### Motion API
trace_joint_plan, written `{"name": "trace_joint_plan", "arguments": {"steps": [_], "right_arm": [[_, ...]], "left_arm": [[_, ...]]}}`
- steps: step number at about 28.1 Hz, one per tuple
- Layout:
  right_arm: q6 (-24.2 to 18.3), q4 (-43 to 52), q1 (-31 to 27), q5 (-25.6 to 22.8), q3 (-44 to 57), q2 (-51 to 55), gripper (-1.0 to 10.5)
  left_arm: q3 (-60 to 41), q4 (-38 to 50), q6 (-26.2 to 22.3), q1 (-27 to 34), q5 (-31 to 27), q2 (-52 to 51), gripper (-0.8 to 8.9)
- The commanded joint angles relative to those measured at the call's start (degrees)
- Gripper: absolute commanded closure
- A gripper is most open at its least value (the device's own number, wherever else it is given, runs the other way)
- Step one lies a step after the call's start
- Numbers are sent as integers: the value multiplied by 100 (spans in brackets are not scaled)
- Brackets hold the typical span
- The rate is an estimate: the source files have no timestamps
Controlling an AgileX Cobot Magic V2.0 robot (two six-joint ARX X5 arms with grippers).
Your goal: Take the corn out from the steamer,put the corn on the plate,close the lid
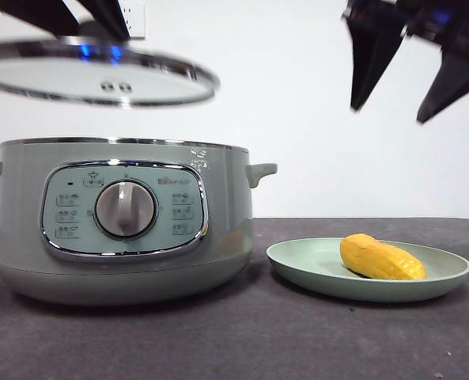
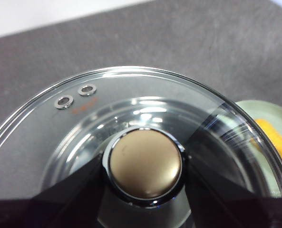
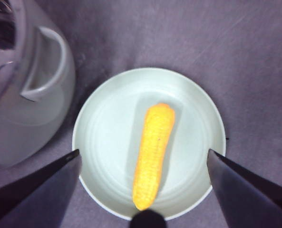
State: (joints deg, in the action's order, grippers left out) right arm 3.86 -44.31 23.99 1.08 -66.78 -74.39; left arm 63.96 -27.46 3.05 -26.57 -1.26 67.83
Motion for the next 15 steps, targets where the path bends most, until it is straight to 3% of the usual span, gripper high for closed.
{"name": "trace_joint_plan", "arguments": {"steps": [1,9,15], "right_arm": [[57,-122,7,-15,33,238,506],[57,-402,2,-348,33,581,506],[55,-404,2,-448,33,581,506]], "left_arm": [[70,369,57,-17,85,293,822],[70,505,164,-116,293,1021,822],[70,11,144,-151,616,1073,822]]}}
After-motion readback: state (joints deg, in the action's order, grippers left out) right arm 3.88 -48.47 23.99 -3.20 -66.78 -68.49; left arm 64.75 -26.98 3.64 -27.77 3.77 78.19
